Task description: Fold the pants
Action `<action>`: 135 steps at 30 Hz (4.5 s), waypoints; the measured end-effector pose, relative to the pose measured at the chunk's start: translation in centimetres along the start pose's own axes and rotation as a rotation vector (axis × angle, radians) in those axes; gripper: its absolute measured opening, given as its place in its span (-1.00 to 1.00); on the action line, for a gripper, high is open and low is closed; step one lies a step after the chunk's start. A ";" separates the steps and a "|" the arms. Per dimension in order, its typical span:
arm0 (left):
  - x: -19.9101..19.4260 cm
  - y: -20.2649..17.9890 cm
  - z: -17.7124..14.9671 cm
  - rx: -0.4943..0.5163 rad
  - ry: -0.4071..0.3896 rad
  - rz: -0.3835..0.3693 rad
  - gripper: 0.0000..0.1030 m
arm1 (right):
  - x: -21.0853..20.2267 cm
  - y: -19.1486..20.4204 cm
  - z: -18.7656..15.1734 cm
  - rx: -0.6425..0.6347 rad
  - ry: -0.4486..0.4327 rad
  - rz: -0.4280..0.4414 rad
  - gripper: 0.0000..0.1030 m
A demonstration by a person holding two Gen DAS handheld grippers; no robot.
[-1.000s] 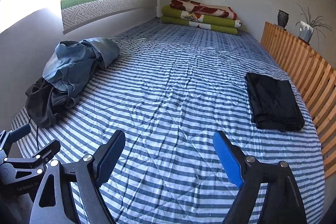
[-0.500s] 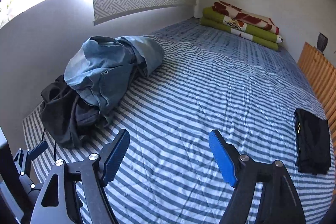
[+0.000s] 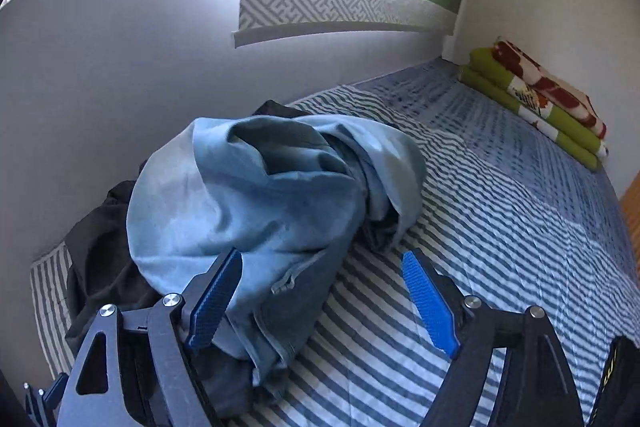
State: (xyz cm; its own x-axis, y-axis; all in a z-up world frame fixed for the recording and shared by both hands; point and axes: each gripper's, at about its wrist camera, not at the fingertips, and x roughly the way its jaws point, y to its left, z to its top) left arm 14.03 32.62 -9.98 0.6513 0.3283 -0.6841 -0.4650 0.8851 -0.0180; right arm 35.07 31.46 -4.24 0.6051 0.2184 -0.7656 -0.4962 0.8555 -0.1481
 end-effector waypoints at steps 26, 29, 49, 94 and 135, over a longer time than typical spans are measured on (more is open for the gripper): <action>1.5 -0.4 -0.2 -0.038 0.023 0.052 0.98 | -0.4 -10.8 -3.3 0.053 0.086 -0.288 -0.95; 1.5 -0.7 -0.4 -0.023 0.019 0.064 0.98 | -1.8 -14.9 -6.6 0.099 0.117 -0.347 -0.95; 0.0 -4.4 -0.8 0.038 -0.026 0.039 0.98 | -15.5 -24.1 -23.4 0.256 0.204 -0.444 -0.95; 0.9 -24.3 -7.4 0.253 0.382 -0.496 0.35 | -10.6 -23.6 -26.1 0.225 0.396 -0.123 -0.93; -11.8 -13.6 -4.7 0.158 0.185 -0.565 -0.01 | -19.1 -18.2 -27.6 0.129 0.256 -0.130 0.34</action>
State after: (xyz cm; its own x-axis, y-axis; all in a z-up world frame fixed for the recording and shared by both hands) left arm 9.89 15.21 -5.08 0.6494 -0.2562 -0.7160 0.0255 0.9484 -0.3162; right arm 15.37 -1.18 -4.21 0.4735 -0.0079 -0.8808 -0.3323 0.9245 -0.1869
